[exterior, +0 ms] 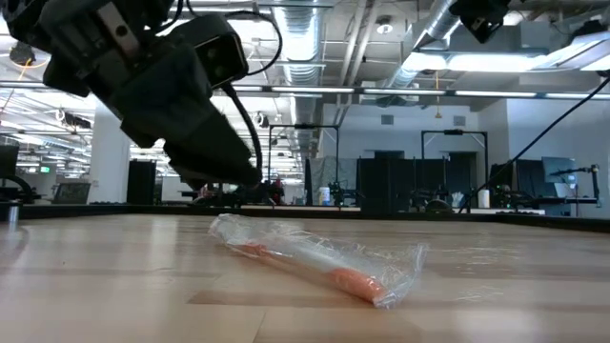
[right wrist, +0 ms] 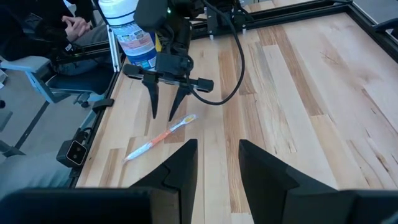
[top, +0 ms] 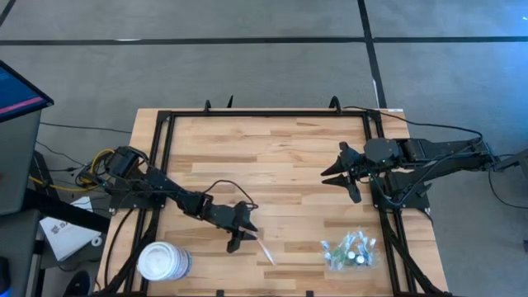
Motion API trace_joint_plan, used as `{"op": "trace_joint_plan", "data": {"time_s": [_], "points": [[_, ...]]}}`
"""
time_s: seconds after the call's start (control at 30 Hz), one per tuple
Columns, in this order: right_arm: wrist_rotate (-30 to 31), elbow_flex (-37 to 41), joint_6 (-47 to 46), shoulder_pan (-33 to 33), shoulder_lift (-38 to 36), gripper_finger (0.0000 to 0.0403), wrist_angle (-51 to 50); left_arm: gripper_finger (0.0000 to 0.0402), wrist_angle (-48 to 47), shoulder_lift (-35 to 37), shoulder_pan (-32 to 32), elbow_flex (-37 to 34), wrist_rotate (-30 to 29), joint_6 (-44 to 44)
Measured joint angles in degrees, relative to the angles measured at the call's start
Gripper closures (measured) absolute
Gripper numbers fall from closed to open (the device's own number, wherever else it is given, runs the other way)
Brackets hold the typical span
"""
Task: Pick & Place toothbrushing station
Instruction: Put the orange toothbrush into the transparent organizer
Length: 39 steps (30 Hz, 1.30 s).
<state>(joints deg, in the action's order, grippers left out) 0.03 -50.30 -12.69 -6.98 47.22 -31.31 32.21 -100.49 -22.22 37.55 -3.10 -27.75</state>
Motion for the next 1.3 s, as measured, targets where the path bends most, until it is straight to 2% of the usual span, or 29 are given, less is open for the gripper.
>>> {"op": "trace_joint_plan", "data": {"time_s": [0.33,0.73,1.3], "points": [[0.0,0.0,0.0,0.0,0.0,0.0294,0.0,0.026,0.0,0.0,0.8,-2.4,-0.8,-2.5],[0.0,0.0,0.0,0.0,0.0,0.0294,-0.1,0.0264,-0.3,1.1,3.6,-2.4,-9.6,-2.7],[0.0,0.0,0.0,0.0,0.0,0.0294,0.0,0.0284,-6.6,1.1,3.5,-2.5,-9.6,-4.7]]}}
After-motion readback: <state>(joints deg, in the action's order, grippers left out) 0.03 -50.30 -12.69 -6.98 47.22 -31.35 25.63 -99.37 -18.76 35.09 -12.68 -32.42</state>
